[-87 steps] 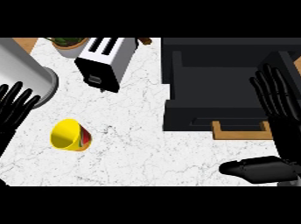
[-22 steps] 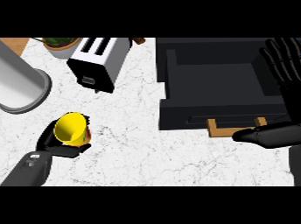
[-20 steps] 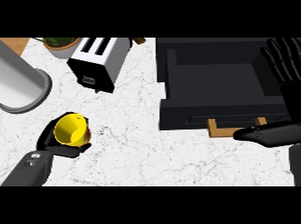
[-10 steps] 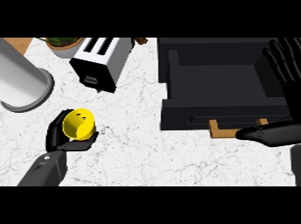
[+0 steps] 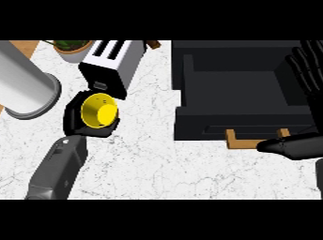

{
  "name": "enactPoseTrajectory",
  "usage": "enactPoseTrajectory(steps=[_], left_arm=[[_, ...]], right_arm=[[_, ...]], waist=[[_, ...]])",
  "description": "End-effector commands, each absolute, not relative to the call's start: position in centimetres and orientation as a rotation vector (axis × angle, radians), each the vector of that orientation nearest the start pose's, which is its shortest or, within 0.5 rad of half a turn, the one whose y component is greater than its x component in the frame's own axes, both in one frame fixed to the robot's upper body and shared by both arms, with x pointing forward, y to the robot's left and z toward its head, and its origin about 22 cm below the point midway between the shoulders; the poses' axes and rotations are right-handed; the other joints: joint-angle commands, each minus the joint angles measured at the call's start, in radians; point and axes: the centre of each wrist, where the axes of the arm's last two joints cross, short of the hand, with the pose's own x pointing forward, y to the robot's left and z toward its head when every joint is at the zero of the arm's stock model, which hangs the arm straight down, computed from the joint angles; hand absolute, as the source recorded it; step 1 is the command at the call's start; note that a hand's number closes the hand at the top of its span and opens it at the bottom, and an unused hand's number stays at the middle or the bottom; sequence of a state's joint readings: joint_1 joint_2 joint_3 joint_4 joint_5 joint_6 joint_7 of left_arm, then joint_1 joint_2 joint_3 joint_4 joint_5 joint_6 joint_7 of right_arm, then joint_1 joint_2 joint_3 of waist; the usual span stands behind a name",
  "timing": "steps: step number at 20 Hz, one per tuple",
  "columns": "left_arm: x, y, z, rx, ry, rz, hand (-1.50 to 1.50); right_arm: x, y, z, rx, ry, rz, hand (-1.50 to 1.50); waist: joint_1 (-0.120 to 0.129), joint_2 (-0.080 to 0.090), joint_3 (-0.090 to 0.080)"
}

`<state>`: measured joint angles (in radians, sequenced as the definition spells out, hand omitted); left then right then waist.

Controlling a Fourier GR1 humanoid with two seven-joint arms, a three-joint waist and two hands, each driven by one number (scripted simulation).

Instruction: Pick up the cup, place it into the drawer and close the drawer

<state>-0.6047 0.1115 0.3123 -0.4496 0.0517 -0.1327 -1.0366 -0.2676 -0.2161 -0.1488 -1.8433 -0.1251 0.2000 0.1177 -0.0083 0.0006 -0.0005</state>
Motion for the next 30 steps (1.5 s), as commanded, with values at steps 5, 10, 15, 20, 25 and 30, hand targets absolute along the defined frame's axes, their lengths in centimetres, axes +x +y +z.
enactPoseTrajectory(steps=[5, 10, 15, 20, 25, 30], left_arm=[[40.2, 17.7, 1.0, -0.263, -2.179, -0.014, 1.5], [42.0, 14.0, 8.2, -0.317, -2.165, -0.075, 1.5], [42.8, 9.9, 13.5, -0.248, -2.16, -0.131, 1.5], [42.6, 5.7, 17.5, -0.197, -2.107, -0.152, 1.5], [44.4, 4.1, 18.4, -0.097, -1.98, -0.21, 1.5], [44.4, 3.6, 15.5, 0.018, -1.886, -0.264, 1.5]], right_arm=[[25.4, -28.2, 13.8, 0.01, -1.97, 0.256, -1.5], [27.8, -28.3, 15.0, -0.008, -1.992, 0.241, -1.5], [27.5, -26.2, 13.5, 0.004, -1.986, 0.26, -1.5], [28.0, -26.7, 15.3, 0.004, -1.99, 0.27, -1.5], [27.7, -26.3, 14.9, 0.031, -2.006, 0.259, -1.5], [28.5, -25.9, 14.3, 0.063, -2.015, 0.299, -1.5]], waist=[[0.004, -0.01, 0.002], [0.014, -0.007, 0.002], [-0.005, -0.001, 0.001], [-0.016, -0.001, 0.001], [-0.045, 0.011, 0.001], [-0.081, 0.021, 0.002]])
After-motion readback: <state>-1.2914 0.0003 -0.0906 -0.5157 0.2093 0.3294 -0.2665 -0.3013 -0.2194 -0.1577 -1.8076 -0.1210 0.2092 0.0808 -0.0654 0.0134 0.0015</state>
